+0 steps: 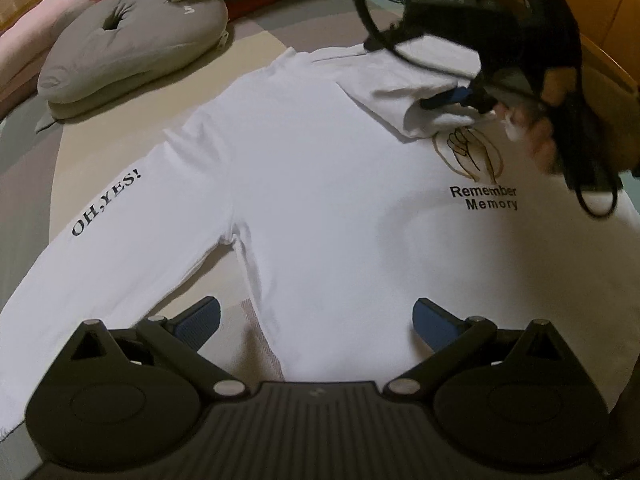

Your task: Fold clothes

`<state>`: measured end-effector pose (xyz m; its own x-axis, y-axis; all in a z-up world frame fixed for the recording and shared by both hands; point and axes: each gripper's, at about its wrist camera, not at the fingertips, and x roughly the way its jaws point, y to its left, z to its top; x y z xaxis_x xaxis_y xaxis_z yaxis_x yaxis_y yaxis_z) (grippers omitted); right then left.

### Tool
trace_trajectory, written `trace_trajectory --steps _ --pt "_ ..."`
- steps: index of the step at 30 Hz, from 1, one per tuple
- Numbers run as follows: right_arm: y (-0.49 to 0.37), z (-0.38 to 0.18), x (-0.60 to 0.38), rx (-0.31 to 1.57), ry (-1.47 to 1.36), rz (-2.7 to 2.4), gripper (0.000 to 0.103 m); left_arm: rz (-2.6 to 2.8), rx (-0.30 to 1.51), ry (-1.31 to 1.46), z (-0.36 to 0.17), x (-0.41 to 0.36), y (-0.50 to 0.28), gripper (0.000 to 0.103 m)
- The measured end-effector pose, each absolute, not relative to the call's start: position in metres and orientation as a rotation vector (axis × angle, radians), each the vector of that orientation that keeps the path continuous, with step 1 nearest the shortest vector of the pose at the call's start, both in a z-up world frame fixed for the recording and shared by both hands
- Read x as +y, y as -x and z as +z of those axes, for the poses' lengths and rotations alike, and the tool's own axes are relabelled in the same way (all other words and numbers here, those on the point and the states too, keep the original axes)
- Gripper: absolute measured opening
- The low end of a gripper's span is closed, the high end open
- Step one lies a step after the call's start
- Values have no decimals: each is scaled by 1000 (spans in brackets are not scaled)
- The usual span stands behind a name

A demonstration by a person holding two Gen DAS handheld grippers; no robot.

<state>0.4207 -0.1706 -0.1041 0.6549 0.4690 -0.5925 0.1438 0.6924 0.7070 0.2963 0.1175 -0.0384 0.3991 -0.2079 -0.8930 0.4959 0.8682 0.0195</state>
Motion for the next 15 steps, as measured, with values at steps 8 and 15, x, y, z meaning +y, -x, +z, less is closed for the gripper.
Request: trace_trajectory --steps 8,15 --pt "-436 -76 -125 795 -655 384 103 -449 1073 -303 -41 122 -295 102" --pt "-440 -62 -70 830 -532 590 103 -430 1074 -290 -42 128 -296 102"
